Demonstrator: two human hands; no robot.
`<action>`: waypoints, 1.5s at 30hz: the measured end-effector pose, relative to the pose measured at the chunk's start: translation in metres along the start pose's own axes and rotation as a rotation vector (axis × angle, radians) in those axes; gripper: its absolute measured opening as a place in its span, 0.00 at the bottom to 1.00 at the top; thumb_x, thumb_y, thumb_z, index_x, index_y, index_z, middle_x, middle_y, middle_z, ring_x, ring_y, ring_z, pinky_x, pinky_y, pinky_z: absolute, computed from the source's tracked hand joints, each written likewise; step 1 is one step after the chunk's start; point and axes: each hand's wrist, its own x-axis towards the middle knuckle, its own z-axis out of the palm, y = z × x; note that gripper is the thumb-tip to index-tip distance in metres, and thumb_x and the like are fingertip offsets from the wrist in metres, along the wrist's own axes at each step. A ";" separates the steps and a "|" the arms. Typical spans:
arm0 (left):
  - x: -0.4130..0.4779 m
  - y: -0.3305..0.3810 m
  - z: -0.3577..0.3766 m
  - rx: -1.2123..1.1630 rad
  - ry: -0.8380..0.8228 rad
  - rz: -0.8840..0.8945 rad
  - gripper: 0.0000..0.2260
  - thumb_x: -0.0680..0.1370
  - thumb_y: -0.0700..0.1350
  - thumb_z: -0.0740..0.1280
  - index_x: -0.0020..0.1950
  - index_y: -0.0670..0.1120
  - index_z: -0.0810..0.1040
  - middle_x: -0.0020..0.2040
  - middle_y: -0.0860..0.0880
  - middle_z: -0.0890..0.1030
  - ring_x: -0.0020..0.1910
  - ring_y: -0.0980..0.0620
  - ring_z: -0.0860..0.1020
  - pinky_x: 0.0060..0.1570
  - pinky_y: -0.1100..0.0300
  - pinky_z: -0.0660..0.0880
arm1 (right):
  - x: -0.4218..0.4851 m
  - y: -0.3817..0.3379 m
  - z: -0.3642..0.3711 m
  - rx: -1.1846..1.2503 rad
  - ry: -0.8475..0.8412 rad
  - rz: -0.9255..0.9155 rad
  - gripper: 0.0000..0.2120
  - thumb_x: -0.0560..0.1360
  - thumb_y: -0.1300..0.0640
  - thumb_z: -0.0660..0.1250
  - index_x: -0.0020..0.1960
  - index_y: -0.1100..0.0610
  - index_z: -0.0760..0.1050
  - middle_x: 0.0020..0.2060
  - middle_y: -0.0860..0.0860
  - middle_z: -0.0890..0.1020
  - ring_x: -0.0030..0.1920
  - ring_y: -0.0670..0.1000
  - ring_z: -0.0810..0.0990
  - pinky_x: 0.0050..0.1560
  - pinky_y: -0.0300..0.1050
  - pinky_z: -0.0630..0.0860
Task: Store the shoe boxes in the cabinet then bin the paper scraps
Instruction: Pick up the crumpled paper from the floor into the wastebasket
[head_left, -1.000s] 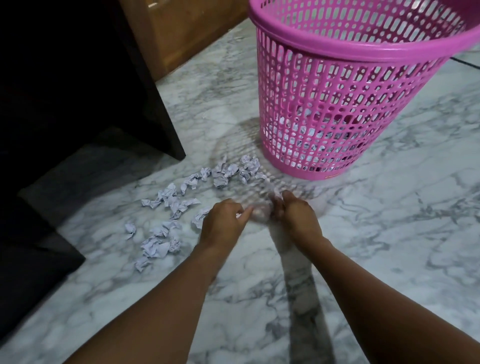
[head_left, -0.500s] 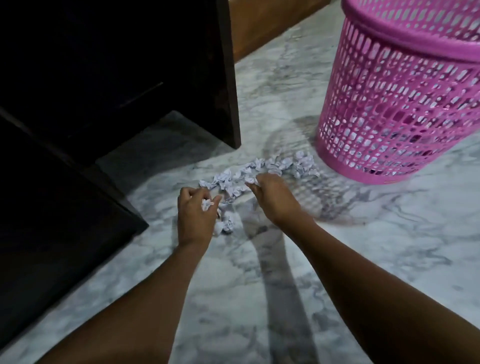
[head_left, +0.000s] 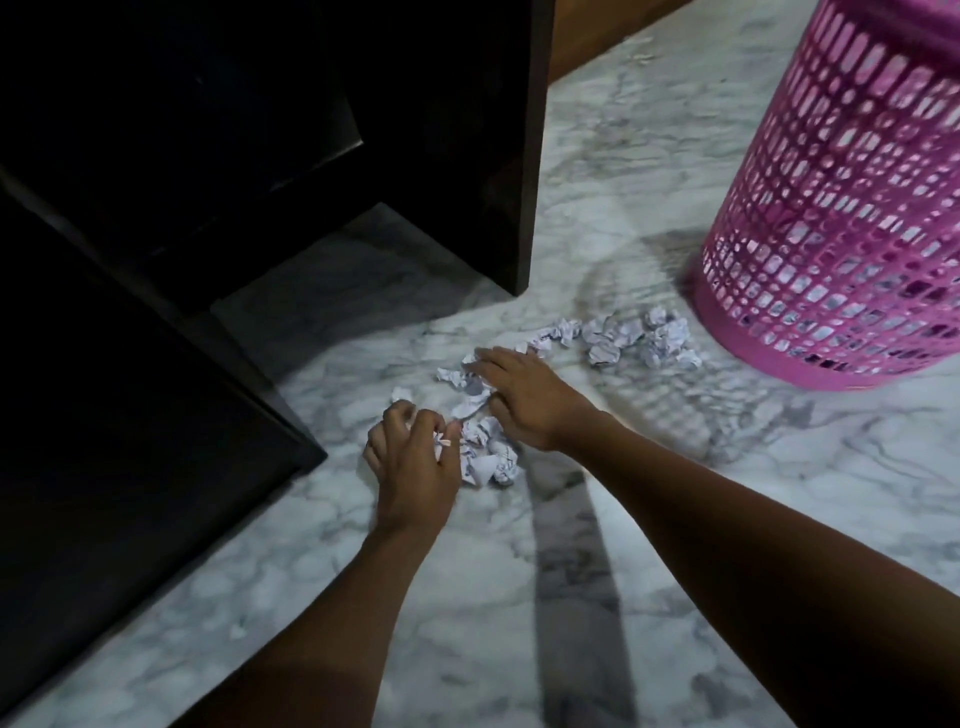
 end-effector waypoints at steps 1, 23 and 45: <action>-0.001 -0.001 0.001 0.027 -0.007 -0.004 0.12 0.79 0.55 0.61 0.46 0.47 0.76 0.66 0.43 0.71 0.64 0.41 0.66 0.62 0.44 0.63 | -0.001 0.003 0.001 0.007 0.032 -0.012 0.30 0.76 0.48 0.49 0.74 0.59 0.68 0.73 0.60 0.68 0.74 0.60 0.65 0.73 0.63 0.60; -0.001 -0.002 -0.002 -0.099 -0.030 0.129 0.12 0.76 0.49 0.55 0.47 0.44 0.75 0.49 0.47 0.76 0.47 0.46 0.71 0.49 0.47 0.71 | -0.043 -0.007 0.035 -0.010 0.378 -0.274 0.12 0.75 0.50 0.68 0.53 0.56 0.79 0.47 0.51 0.79 0.47 0.55 0.75 0.46 0.53 0.72; 0.060 0.001 0.003 0.046 0.056 -0.171 0.02 0.77 0.38 0.64 0.46 0.45 0.74 0.53 0.45 0.76 0.45 0.40 0.77 0.36 0.56 0.65 | -0.008 0.034 -0.042 0.143 0.563 0.206 0.16 0.72 0.57 0.72 0.59 0.58 0.79 0.50 0.56 0.77 0.48 0.56 0.79 0.41 0.44 0.70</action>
